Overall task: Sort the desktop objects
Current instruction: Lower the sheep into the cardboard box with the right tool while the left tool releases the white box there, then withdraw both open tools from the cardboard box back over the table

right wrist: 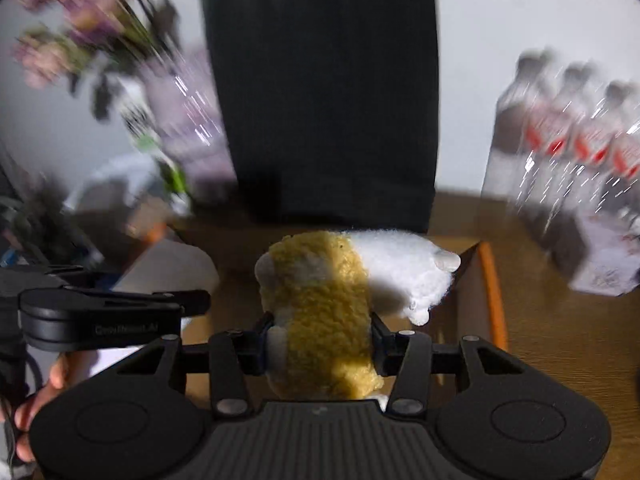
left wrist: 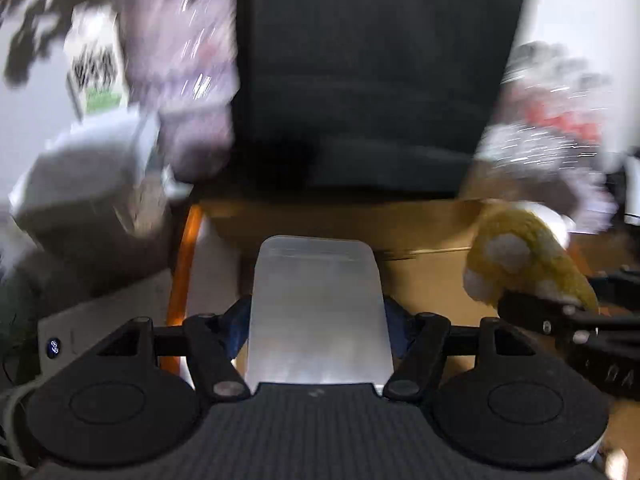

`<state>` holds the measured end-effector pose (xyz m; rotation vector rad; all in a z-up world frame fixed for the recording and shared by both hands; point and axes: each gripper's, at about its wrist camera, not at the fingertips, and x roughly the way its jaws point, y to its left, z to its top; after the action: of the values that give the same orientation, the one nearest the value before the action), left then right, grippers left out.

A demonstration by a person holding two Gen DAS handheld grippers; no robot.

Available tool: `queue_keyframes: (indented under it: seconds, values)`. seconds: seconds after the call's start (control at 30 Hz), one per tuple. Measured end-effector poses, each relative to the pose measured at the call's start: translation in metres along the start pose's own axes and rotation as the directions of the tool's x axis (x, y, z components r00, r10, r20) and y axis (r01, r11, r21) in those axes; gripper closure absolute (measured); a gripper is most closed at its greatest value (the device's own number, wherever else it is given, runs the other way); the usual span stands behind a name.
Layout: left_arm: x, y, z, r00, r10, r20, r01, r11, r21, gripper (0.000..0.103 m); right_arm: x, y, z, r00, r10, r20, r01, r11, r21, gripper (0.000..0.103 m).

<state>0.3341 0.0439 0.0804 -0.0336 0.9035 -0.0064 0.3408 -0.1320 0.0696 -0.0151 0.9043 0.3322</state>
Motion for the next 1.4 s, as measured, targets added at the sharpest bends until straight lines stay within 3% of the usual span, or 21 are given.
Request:
queue_keyframes:
  seconds: [0.17, 0.27, 0.4, 0.57, 0.63, 0.8, 0.97, 1.07, 1.2, 1.27, 1.4]
  values:
    - [0.037, 0.001, 0.006, 0.998, 0.003, -0.061, 0.001, 0.997, 0.075, 0.035, 0.050, -0.007, 0.008, 0.992, -0.007, -0.124, 0.010, 1.000, 0.028, 0.056]
    - [0.041, -0.005, 0.006, 0.997, 0.027, -0.068, -0.018, 0.993, 0.119, 0.035, 0.064, -0.007, 0.008, 0.991, -0.031, -0.127, 0.035, 0.999, 0.035, 0.053]
    - [0.042, -0.005, 0.012, 0.997, 0.018, -0.073, -0.010, 0.994, 0.110, 0.030, 0.066, -0.012, 0.009, 0.992, -0.030, -0.125, 0.040, 0.996, 0.076, 0.037]
    - [0.004, 0.002, 0.017, 1.000, -0.019, -0.015, 0.020, 0.993, 0.114, 0.019, 0.020, -0.022, 0.019, 0.999, 0.006, -0.045, -0.001, 0.993, 0.114, 0.032]
    - [-0.018, 0.005, 0.022, 1.000, -0.011, 0.018, 0.009, 0.994, 0.109, 0.014, -0.002, -0.021, 0.022, 1.000, -0.010, -0.020, 0.011, 0.995, 0.099, 0.025]
    - [-0.071, 0.008, 0.012, 0.998, -0.016, 0.062, 0.012, 0.998, 0.057, 0.000, -0.058, -0.011, -0.003, 0.998, -0.040, 0.039, 0.037, 0.996, 0.080, 0.023]
    - [-0.111, 0.008, -0.054, 0.995, 0.043, 0.092, -0.043, 0.999, -0.001, 0.000, -0.110, 0.006, -0.076, 0.990, -0.066, 0.127, 0.063, 0.998, 0.028, 0.022]
    - [-0.146, 0.003, -0.109, 0.987, -0.033, 0.160, 0.030, 0.999, 0.020, 0.000, -0.146, 0.019, -0.136, 0.977, -0.056, 0.204, 0.058, 0.998, -0.002, 0.021]
    - [-0.186, -0.006, -0.200, 0.952, -0.093, 0.292, 0.081, 0.995, 0.053, 0.000, -0.186, 0.027, -0.225, 0.960, -0.004, 0.282, 0.013, 0.999, -0.029, 0.014]
    - [-0.193, -0.013, -0.242, 0.941, -0.088, 0.326, 0.064, 0.994, 0.085, 0.000, -0.194, 0.030, -0.259, 0.955, -0.017, 0.298, 0.026, 0.999, -0.027, 0.014]
    - [-0.196, -0.024, -0.302, 0.936, -0.044, 0.350, -0.013, 0.987, 0.158, 0.000, -0.196, 0.039, -0.313, 0.947, -0.078, 0.311, 0.079, 0.997, 0.009, 0.014]
